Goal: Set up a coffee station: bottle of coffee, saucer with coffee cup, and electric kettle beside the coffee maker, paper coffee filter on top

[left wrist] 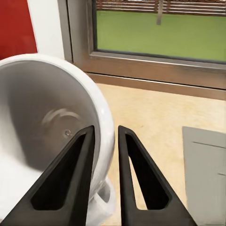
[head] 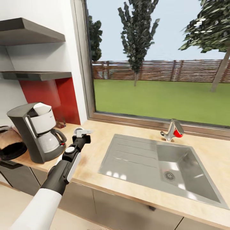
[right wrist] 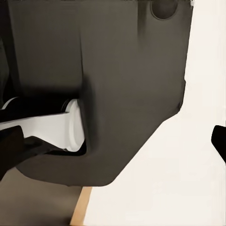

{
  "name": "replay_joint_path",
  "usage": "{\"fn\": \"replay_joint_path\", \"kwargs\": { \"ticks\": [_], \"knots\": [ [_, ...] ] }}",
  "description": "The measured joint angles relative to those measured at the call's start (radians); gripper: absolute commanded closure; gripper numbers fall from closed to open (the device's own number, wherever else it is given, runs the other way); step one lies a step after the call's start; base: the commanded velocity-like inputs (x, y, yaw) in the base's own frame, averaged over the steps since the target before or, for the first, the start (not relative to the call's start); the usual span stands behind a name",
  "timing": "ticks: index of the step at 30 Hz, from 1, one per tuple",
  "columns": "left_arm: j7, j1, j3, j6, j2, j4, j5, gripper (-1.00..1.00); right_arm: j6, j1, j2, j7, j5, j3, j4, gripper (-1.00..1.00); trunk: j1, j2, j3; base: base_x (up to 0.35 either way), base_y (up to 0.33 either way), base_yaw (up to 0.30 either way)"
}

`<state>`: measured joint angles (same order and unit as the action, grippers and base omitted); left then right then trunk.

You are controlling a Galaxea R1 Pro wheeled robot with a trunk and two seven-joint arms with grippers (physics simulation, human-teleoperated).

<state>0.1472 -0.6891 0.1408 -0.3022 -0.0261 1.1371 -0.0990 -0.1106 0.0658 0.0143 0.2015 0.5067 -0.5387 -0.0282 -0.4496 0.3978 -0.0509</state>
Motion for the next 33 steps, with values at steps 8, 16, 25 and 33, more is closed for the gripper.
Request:
{"fn": "replay_joint_path", "kwargs": {
  "ticks": [8, 16, 25, 33],
  "knots": [
    [0.0, 0.0, 0.0, -0.001, 0.005, 0.0, 0.001, 1.0, -0.003, 0.0, -0.001, 0.002, 0.0, 0.001, 0.0, -1.0, 0.0, 0.0, 0.008, -0.024, -0.035, 0.219],
    [0.0, 0.0, -0.005, -0.002, 0.008, 0.0, -0.001, 1.0, -0.005, 0.0, -0.003, 0.005, 0.001, 0.002, 0.0, -1.0, 0.0, 0.0, 0.017, 0.0, -0.001, 0.216],
    [0.0, 0.0, -0.008, -0.002, 0.01, -0.001, -0.005, 1.0, -0.007, 0.0, -0.002, 0.008, 0.001, 0.002, 0.0, -1.0, 0.0, 0.0, 0.028, 0.0, 0.0, 0.16],
    [0.0, 0.0, -0.008, -0.002, 0.01, -0.001, -0.005, 1.0, -0.006, 0.0, -0.001, 0.01, -0.001, 0.001, 0.0, -1.0, 0.0, 0.001, 0.038, 0.0, 0.0, 0.126]
  ]
}}
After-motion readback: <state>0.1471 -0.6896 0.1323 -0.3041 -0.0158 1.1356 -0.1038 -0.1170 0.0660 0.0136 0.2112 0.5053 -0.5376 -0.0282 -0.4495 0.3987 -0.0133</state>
